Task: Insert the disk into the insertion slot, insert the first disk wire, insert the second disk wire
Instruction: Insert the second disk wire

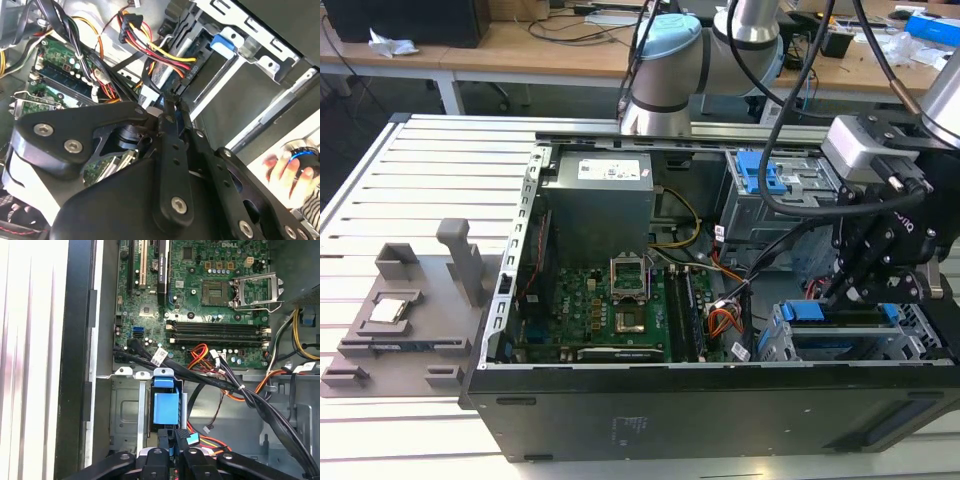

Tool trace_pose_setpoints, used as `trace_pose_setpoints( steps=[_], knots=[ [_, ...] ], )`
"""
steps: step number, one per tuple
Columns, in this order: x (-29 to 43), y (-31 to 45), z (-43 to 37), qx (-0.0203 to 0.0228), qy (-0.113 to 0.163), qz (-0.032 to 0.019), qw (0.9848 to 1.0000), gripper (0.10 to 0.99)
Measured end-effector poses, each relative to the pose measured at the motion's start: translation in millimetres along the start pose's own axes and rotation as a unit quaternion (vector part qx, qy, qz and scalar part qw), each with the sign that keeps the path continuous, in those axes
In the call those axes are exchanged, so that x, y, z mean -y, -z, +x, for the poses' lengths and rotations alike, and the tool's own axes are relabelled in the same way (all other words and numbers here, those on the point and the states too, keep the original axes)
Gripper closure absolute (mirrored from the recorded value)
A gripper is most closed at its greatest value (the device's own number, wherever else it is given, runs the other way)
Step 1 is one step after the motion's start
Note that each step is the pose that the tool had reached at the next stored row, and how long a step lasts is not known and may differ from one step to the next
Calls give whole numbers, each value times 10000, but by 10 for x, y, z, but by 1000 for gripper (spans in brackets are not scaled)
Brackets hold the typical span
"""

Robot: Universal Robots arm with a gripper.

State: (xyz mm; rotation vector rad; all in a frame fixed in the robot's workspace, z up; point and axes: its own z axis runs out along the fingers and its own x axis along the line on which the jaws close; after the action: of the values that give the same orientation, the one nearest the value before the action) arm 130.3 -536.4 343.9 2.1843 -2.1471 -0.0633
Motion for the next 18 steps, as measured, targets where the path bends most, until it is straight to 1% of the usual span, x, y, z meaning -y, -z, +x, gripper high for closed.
trace_pose_setpoints(
  steps=[3, 5, 13, 15, 17, 18],
  knots=[
    [1, 1, 0, -1, 1, 0, 10000, 902],
    [0, 0, 1, 0, 0, 0, 10000, 941],
    [0, 0, 1, 0, 0, 0, 10000, 941],
    [12, 1, 2, 34, 4, 0, 10000, 941],
    [20, 1, 2, 128, 11, 2, 9999, 941],
    [24, 1, 2, 168, 15, 2, 9999, 941]
  ],
)
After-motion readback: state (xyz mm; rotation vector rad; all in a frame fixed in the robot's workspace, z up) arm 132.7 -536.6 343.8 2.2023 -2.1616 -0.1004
